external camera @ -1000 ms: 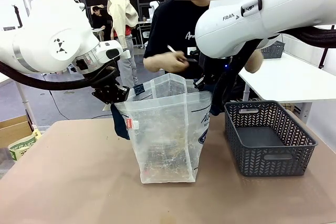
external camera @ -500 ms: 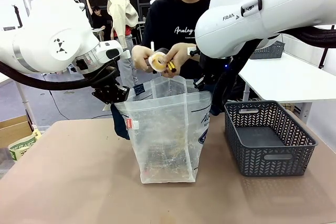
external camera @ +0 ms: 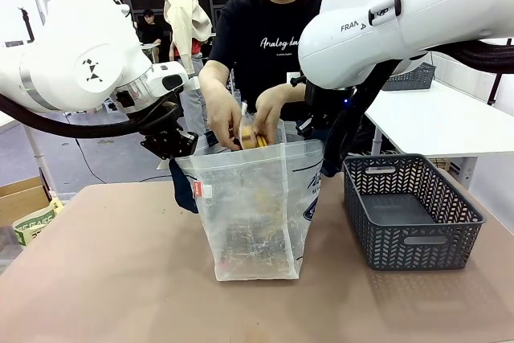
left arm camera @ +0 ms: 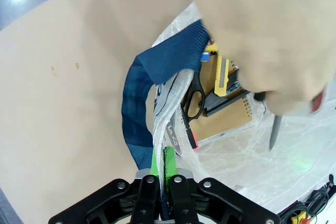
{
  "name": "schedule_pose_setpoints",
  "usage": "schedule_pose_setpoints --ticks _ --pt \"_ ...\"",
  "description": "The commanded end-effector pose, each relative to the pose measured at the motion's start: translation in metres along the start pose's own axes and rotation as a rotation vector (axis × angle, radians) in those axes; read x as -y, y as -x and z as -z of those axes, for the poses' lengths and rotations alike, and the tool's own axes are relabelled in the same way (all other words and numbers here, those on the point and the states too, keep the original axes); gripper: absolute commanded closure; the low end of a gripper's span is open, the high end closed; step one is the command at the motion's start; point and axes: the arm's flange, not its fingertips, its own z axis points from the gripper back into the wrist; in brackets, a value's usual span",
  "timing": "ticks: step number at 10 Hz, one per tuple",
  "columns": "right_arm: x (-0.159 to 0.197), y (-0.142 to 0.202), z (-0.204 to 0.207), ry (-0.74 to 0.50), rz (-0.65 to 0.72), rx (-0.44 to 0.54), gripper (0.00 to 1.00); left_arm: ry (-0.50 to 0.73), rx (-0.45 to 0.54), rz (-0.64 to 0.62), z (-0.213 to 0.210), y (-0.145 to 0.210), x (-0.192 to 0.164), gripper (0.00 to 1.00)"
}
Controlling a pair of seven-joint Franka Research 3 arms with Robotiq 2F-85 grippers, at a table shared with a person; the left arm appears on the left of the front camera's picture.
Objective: Transfer purchased items from the store into the shopping bag.
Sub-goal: Move the Reusable shopping bag to the right side of the table.
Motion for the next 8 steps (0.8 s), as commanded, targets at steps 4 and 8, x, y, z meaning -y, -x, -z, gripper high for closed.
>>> schedule_pose_setpoints --ticks 4,8 --pt "0.0004 -0.0001 -0.0006 0.0 0.001 0.002 1.0 0.0 0.002 -0.005 -0.0008 0.0 -0.0017 1.0" --pt "0.0004 -0.0001 -0.0006 0.0 0.001 0.002 1.0 0.0 0.002 -0.005 -0.0008 0.0 -0.0017 1.0"
